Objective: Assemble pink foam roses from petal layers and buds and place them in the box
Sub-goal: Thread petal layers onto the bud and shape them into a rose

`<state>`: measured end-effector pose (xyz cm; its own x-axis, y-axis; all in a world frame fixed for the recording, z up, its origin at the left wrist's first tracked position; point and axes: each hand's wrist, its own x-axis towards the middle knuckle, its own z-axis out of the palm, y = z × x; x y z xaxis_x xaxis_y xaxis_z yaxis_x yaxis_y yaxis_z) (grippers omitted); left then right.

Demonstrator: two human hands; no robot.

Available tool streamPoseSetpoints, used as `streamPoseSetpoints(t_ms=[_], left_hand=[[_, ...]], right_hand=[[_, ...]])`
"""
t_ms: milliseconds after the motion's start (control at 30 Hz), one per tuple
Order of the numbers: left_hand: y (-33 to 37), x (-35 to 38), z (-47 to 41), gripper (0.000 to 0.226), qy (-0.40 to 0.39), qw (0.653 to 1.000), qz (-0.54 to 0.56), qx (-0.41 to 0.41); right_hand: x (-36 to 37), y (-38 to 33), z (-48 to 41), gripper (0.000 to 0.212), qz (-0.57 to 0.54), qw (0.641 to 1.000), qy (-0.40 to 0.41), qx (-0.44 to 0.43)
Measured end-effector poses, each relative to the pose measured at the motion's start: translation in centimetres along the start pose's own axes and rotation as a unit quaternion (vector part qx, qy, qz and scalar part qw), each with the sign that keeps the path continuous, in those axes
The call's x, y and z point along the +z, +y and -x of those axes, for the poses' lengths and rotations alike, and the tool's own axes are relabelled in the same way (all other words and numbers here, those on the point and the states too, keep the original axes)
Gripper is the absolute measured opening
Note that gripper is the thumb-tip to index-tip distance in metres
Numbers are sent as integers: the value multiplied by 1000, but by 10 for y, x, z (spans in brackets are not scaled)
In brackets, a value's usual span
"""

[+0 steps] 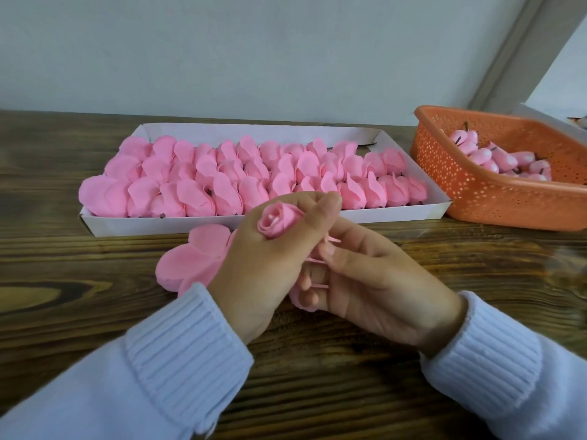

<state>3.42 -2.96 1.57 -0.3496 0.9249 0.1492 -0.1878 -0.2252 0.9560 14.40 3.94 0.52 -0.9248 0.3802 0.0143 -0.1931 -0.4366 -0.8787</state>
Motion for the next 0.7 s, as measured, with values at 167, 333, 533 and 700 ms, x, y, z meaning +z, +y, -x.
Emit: streamPoseSetpoints(t_ms=[167,333,533,700], left_hand=[[3,0,3,20,-47,999,5,11],[2,0,1,23,-43,998,8,41],[6,-1,3,14,-77,991,-60,87],[5,0,4,28,-53,992,-69,88]], right_hand=[[0,0,0,29,10,1000,-14,1],[-3,0,1,34,21,999,-20,-19],[-1,-1,2,31,14,998,-54,5],[-1,-1,3,24,-13,998,-63,-8]])
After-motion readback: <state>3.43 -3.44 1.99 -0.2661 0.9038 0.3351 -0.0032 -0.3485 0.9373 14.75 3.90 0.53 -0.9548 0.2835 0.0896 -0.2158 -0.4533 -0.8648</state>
